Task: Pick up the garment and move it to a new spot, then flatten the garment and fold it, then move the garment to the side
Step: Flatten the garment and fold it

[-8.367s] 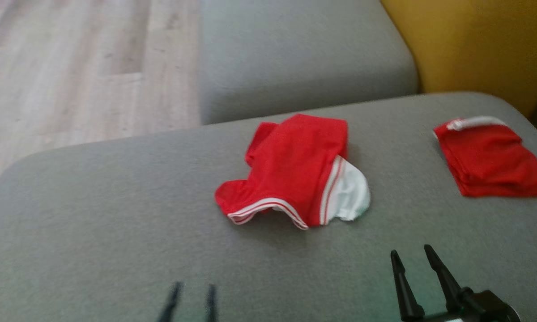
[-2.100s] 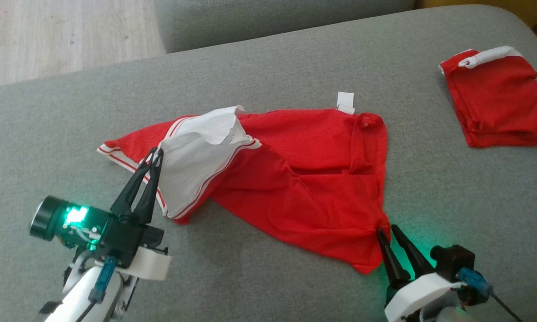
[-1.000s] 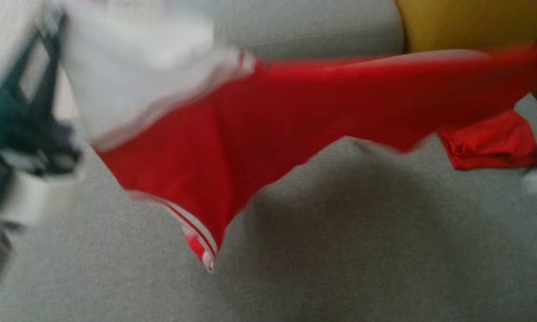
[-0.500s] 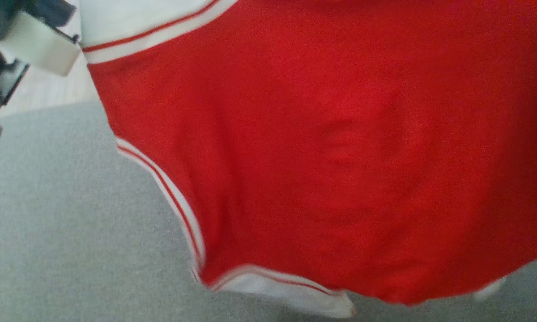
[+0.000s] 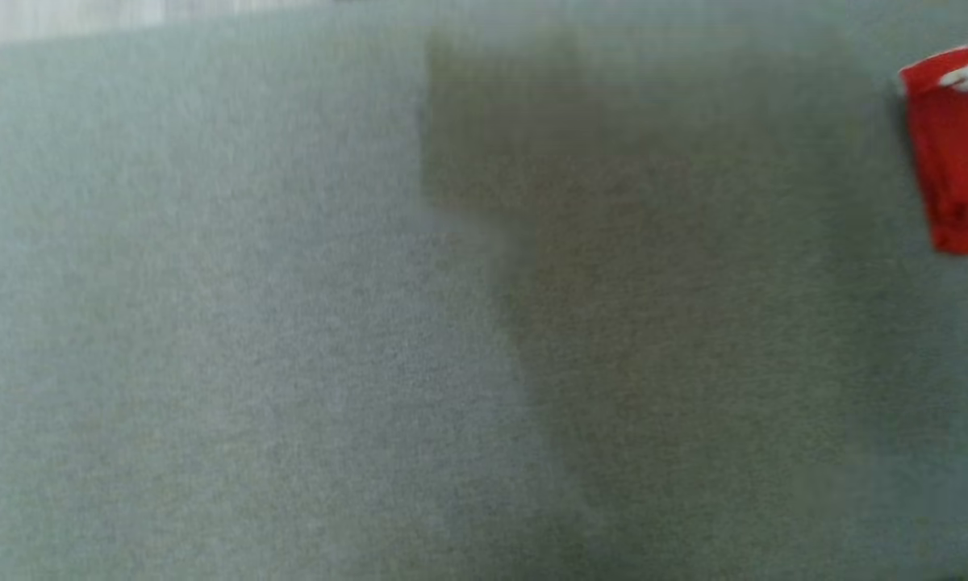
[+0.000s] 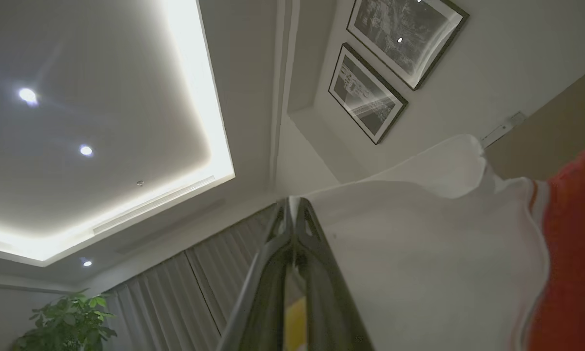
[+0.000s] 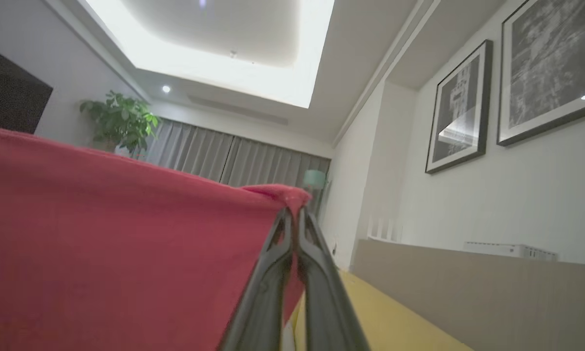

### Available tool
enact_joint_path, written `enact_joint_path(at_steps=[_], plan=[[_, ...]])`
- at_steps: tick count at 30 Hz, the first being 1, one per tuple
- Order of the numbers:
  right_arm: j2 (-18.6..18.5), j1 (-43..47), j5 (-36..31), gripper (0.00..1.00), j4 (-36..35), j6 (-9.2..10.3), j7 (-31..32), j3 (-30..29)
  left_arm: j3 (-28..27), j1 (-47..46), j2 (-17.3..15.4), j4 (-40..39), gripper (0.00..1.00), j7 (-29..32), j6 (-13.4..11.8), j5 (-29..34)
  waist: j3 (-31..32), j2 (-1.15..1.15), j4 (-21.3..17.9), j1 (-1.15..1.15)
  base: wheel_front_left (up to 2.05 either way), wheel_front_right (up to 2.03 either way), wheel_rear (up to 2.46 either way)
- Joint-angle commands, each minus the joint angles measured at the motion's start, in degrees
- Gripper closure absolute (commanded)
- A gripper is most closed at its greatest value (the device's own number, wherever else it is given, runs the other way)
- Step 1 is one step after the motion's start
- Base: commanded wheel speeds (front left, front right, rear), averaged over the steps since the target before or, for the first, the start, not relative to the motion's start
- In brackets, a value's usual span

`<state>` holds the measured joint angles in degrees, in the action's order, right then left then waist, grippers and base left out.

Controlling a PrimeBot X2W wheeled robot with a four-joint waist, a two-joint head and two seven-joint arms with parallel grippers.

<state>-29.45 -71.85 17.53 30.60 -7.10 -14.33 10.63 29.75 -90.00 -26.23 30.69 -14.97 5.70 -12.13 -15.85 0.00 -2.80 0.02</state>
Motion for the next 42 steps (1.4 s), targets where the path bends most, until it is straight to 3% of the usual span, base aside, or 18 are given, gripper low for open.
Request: enact_joint_path(at_steps=[1,8,16,19,27,34,42], plan=[[0.1,1.0,-0.7,1.0,-0.7,-0.39,-0.2,0.0,-1.8,-0.1,-2.0,-1.0,1.0,0.0,0.2,-0.8,-3.4,0.0,1.3,-0.02,0.0,0.0,0.0],[0.9,13.9,-0.5,1.0,1.8,-0.39,-0.6,0.1,0.7,19.0,-5.6,-10.5,1.0,0.0,1.7,-8.3,-5.9,0.0,2.6,-0.02,0.0,0.0,0.0],[2.9,34.0,1.2,1.0,0.9,-0.39,-0.7,-0.6,5.4,51.5,-12.9,-22.3,1.0,0.0,1.4,-8.3,-1.7,0.0,2.1,-0.02,0.0,0.0,0.0],[2.3,42.1,1.0,1.0,-0.8,-0.39,-0.7,0.5,7.2,63.0,-14.5,-24.8,1.0,0.0,0.5,-9.4,0.9,0.0,1.7,-0.02,0.0,0.0,0.0],[1.9,62.1,1.5,1.0,-6.5,-0.39,-0.7,-0.9,11.9,86.8,-16.4,-32.4,1.0,0.8,-4.9,-14.6,7.0,0.0,1.6,-0.02,0.0,0.0,0.0],[3.5,74.7,1.6,1.0,-13.4,-0.39,1.0,-4.8,12.1,93.8,-17.6,-37.3,1.0,0.9,-7.2,-17.9,9.5,0.0,2.3,-0.02,0.0,0.0,0.0],[5.7,76.7,1.5,1.0,-14.5,-0.39,2.1,-6.5,10.9,90.0,-17.0,-36.3,1.0,0.8,-7.5,-16.7,11.0,0.0,1.7,-0.02,0.0,0.0,0.0]])
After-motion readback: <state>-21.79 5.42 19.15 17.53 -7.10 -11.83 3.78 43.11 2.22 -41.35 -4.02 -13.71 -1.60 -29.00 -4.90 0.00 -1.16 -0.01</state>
